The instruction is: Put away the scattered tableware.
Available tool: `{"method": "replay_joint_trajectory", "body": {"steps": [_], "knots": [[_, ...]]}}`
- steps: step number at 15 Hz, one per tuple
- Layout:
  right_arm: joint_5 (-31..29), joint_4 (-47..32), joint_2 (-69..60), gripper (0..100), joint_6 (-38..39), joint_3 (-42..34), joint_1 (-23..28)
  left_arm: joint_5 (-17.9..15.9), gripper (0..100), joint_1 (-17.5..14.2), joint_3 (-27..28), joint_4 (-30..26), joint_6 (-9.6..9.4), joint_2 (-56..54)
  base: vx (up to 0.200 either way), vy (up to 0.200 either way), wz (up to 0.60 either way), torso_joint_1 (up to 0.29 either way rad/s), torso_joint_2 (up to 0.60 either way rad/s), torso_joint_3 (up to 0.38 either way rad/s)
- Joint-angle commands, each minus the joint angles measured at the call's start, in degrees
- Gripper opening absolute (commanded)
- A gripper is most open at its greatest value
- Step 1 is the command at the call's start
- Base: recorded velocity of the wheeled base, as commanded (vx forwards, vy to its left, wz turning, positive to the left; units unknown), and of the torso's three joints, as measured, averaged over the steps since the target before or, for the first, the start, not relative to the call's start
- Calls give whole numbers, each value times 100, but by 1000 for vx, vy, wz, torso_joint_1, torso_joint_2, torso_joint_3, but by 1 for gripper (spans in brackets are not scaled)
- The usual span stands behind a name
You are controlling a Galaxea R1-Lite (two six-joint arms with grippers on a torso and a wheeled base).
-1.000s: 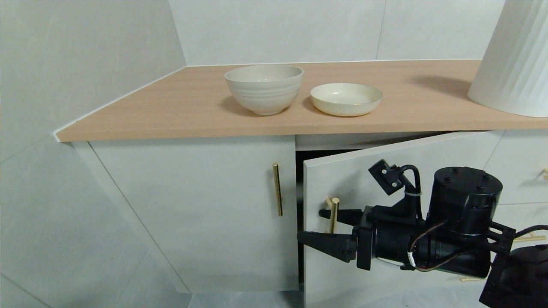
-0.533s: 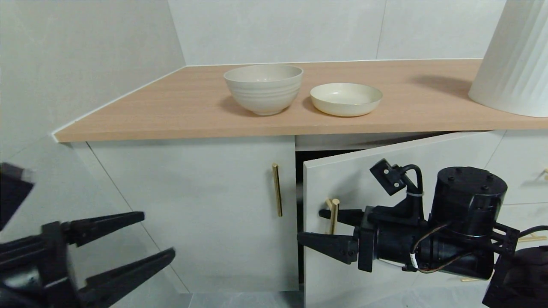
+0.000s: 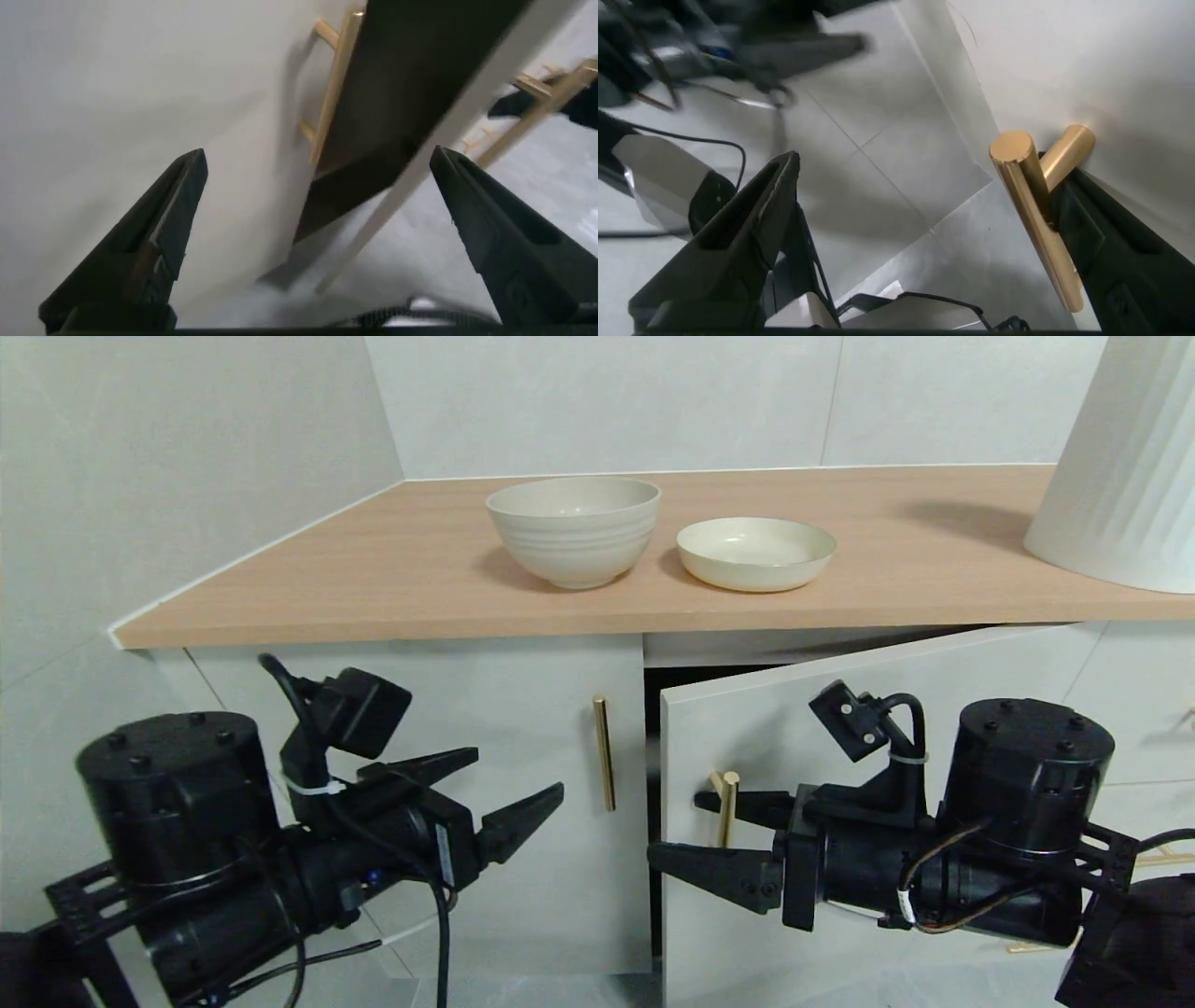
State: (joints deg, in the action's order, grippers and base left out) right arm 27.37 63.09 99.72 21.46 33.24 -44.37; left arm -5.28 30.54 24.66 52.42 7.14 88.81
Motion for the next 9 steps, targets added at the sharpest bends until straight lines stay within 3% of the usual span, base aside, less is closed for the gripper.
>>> {"method": "replay_joint_trajectory", "body": {"steps": [1, 6, 7, 9], "knots": [[-3, -16, -31, 100, -1, -2, -1, 53, 100, 321, -181, 322, 24, 673, 0, 0, 0, 0, 0, 0], [-3, -16, -31, 100, -1, -2, -1, 53, 100, 523, -234, 489, 59, 690, 0, 0, 0, 0, 0, 0], [-12, -16, -40, 100, -1, -2, -1, 44, 0, 559, -225, 497, 94, 690, 0, 0, 0, 0, 0, 0], [-12, -16, -40, 100, -1, -11, -1, 27, 0, 690, -146, 515, 305, 708, 0, 0, 0, 0, 0, 0]]}}
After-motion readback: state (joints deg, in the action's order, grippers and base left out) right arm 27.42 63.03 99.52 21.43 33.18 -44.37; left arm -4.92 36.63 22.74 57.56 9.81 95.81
